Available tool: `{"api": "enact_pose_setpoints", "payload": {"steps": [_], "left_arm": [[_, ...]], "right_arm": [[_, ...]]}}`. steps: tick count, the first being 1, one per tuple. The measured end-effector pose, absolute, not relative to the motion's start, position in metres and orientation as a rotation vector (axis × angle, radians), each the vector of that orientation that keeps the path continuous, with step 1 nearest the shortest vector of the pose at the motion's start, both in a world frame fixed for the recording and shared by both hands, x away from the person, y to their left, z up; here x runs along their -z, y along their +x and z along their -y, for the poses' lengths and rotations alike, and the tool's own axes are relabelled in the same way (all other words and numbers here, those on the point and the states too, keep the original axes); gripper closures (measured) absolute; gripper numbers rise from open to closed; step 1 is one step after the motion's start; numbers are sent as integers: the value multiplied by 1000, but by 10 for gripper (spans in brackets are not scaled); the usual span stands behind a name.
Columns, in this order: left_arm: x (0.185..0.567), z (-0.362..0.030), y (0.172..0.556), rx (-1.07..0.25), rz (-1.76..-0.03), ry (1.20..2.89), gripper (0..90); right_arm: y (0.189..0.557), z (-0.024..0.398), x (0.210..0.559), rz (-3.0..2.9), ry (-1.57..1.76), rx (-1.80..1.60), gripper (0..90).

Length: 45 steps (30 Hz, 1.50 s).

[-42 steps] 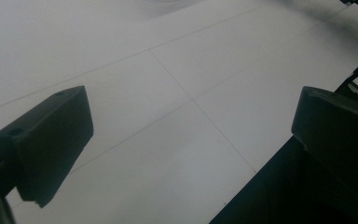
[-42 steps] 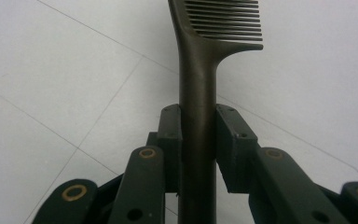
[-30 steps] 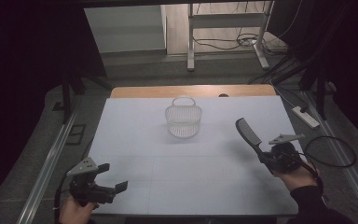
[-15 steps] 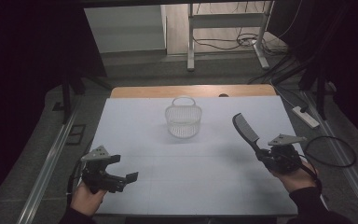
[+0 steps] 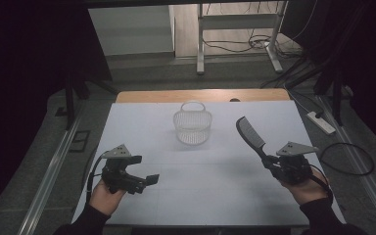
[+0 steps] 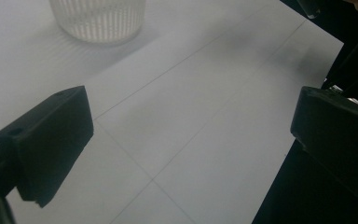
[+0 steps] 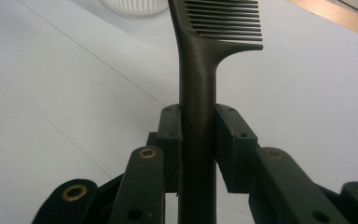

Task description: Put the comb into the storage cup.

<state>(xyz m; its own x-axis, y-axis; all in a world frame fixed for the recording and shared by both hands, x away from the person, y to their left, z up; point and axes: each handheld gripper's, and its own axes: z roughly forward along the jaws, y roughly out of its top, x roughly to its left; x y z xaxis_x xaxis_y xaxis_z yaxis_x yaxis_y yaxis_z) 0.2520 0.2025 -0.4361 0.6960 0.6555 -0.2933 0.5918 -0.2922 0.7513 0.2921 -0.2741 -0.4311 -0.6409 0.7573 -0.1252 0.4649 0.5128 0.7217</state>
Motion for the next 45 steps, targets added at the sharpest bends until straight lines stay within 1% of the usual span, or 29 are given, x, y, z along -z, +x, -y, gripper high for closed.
{"api": "enact_pose_setpoints", "payload": {"steps": [5, 12, 28, 35, 40, 45], "left_arm": [[434, -192, 262, -79, -937, 1996, 0], [432, -183, 272, -50, -923, 1966, 0], [427, -161, 289, -38, -889, 1959, 0], [425, -150, 295, -41, -871, 1978, 0], [423, -145, 299, -81, -875, 1989, 0], [422, -139, 304, -89, -875, 1987, 0]], "right_arm": [[290, 269, 429, -2332, 978, -941, 725], [285, 260, 427, -2334, 946, -962, 725], [279, 245, 426, -2350, 883, -979, 725], [276, 238, 425, -2354, 854, -985, 725], [274, 232, 426, -2362, 835, -989, 725], [272, 225, 426, -2365, 809, -994, 725]]}}
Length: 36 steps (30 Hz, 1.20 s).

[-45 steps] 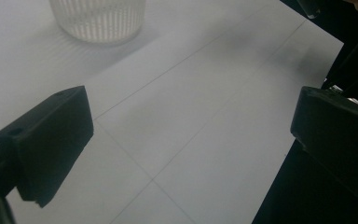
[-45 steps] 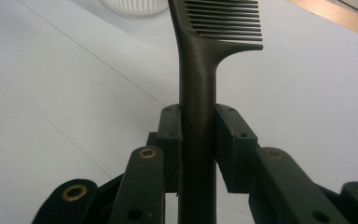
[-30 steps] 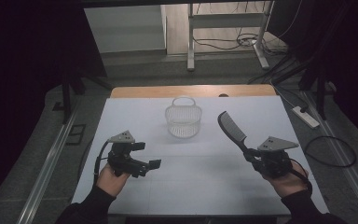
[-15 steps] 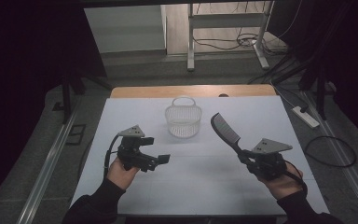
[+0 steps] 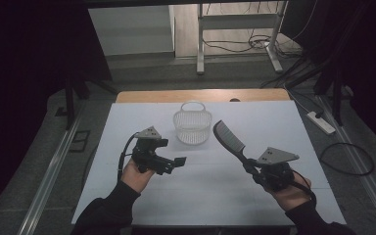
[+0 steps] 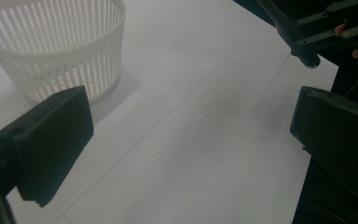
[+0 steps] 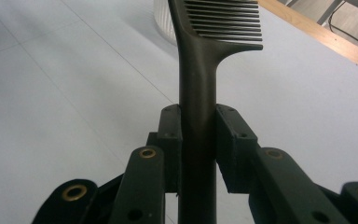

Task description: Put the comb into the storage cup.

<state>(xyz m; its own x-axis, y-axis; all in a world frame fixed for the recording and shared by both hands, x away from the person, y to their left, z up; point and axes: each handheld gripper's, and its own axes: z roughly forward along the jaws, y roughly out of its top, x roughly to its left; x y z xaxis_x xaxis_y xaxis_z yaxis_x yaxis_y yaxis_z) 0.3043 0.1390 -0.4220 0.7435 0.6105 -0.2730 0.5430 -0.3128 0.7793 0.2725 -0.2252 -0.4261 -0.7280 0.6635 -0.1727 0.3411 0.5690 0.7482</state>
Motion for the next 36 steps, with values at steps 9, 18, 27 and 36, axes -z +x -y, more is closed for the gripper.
{"api": "enact_pose_setpoints", "payload": {"steps": [9, 18, 27, 36], "left_arm": [[419, -129, 313, -79, -887, 1962, 0], [418, -120, 318, -48, -893, 1938, 0], [421, -114, 317, -17, -882, 1938, 0], [424, -108, 317, 6, -872, 1945, 0]], "right_arm": [[270, 216, 428, -2377, 762, -986, 725], [265, 203, 431, -2385, 704, -986, 724], [260, 192, 434, -2398, 663, -992, 725], [254, 179, 436, -2410, 613, -995, 725]]}}
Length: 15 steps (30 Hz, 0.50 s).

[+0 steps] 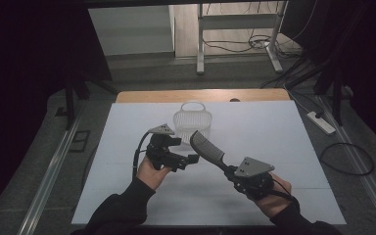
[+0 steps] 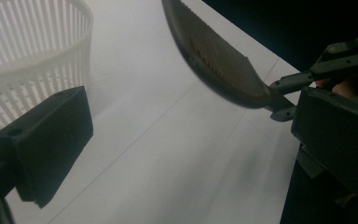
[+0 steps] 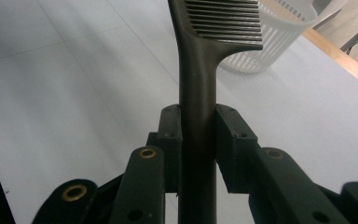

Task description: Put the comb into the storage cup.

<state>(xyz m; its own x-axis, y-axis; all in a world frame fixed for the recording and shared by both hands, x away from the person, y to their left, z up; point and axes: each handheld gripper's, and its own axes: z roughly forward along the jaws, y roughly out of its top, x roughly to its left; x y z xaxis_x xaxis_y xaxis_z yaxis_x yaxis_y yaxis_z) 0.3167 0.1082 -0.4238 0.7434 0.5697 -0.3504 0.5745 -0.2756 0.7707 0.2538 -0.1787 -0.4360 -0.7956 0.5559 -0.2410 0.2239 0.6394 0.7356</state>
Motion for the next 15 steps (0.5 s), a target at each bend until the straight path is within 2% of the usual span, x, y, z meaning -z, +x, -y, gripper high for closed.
{"api": "enact_pose_setpoints", "payload": {"steps": [15], "left_arm": [[425, -104, 318, 86, -871, 1925, 0]], "right_arm": [[243, 162, 439, -2410, 518, -1003, 724]]}}
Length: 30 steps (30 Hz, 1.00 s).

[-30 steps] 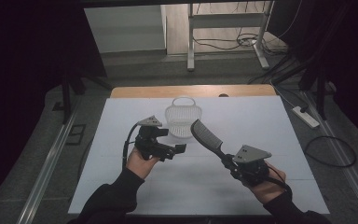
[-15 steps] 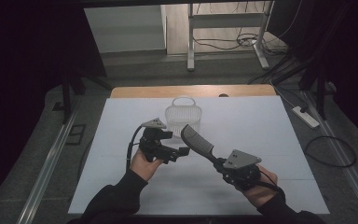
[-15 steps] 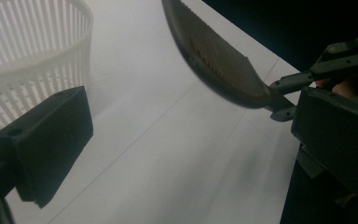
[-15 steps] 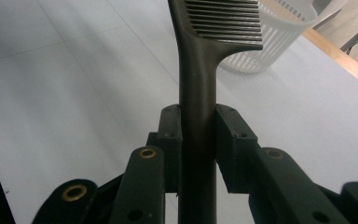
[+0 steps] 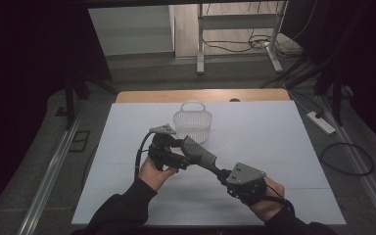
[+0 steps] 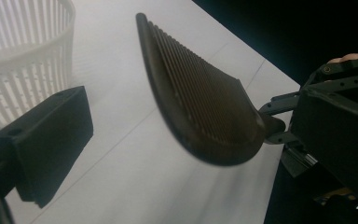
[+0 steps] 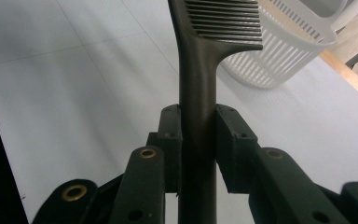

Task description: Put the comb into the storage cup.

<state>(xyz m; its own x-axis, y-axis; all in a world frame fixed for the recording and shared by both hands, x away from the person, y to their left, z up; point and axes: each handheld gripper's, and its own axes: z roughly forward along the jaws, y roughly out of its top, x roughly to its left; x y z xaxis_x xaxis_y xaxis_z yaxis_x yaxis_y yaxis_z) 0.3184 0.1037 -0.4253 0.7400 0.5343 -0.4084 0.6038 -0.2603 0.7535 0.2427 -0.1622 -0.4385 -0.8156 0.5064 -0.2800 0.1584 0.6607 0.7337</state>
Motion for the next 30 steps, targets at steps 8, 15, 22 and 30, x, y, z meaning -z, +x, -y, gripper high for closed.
{"api": "enact_pose_setpoints", "payload": {"steps": [8, 15, 22, 30], "left_arm": [[422, -104, 315, 114, -842, 1934, 238], [421, -109, 317, 204, -824, 1891, 483], [423, -112, 319, 275, -825, 1856, 630], [429, -116, 323, 397, -828, 1789, 757]], "right_arm": [[240, 160, 439, -2383, 483, -989, 724], [241, 161, 439, -2371, 490, -984, 725], [242, 162, 439, -2358, 511, -983, 724], [242, 161, 440, -2359, 509, -977, 724]]}}
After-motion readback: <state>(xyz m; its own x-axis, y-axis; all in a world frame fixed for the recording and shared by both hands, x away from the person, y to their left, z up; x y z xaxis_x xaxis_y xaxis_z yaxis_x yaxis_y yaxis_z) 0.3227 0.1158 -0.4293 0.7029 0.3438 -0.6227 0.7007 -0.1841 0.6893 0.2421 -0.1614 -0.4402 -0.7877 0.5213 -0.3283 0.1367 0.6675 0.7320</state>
